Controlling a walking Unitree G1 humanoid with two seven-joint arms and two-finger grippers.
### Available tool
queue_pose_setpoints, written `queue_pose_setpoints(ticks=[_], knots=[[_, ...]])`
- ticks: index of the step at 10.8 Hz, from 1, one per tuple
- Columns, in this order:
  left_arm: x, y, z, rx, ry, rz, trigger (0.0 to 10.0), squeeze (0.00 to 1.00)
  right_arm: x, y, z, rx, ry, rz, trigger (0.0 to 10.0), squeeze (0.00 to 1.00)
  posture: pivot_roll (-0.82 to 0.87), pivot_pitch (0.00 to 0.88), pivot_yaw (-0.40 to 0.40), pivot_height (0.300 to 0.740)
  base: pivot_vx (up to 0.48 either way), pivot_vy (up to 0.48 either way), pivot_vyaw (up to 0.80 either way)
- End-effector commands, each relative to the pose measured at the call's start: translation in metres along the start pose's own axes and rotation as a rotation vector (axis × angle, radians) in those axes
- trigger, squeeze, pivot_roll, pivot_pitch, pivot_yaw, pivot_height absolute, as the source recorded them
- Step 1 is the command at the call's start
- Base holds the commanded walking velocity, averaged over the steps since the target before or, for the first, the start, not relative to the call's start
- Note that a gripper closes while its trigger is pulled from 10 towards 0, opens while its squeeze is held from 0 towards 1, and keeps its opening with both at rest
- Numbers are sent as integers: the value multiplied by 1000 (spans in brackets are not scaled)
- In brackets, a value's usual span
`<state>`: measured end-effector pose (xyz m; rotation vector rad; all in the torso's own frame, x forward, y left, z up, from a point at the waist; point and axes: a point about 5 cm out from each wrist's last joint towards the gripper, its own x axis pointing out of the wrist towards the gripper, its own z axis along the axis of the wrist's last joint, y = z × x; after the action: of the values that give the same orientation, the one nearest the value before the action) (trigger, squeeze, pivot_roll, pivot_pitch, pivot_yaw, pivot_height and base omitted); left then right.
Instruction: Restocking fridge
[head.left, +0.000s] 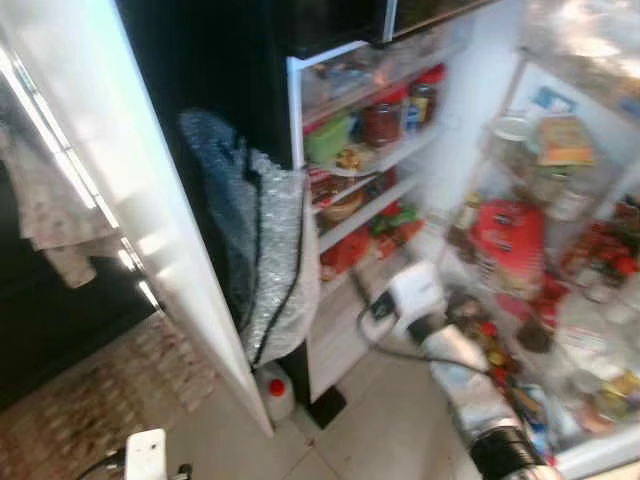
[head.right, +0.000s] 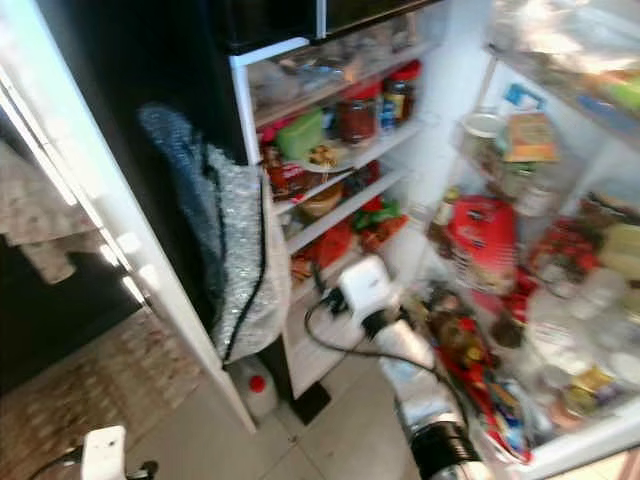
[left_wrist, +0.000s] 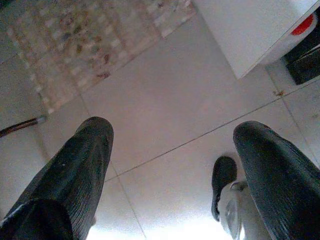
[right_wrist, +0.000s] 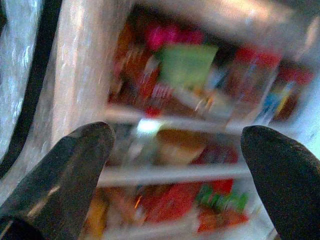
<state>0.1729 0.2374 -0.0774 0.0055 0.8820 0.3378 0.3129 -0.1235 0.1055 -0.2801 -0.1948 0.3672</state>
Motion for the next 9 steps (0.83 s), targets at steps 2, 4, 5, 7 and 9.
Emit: queue_pose_setpoints(ticks=[2,4,5,7,9], knots=[[0,-4,-1,-17,14,1,10000,0,-5,21,19,3,-81,136,10000,0,-89,0,10,740,0,0,0],[1,-2,2,-35,4,9,10000,0,-3,43,23,0,-85,288,10000,0,-11,0,-89,740,0,0,0],[1,0,2,-49,5,17,10000,0,-4,42,22,-8,-76,313,10000,0,10,0,-101,740,0,0,0],[1,-3,0,1,19,-9,10000,0,2,29,32,-3,-100,197,10000,0,-7,0,-52,740,0,0,0],[0,0,-2,1,29,-5,10000,0,-2,16,34,-15,-102,14,10000,0,-66,0,19,740,0,0,0]])
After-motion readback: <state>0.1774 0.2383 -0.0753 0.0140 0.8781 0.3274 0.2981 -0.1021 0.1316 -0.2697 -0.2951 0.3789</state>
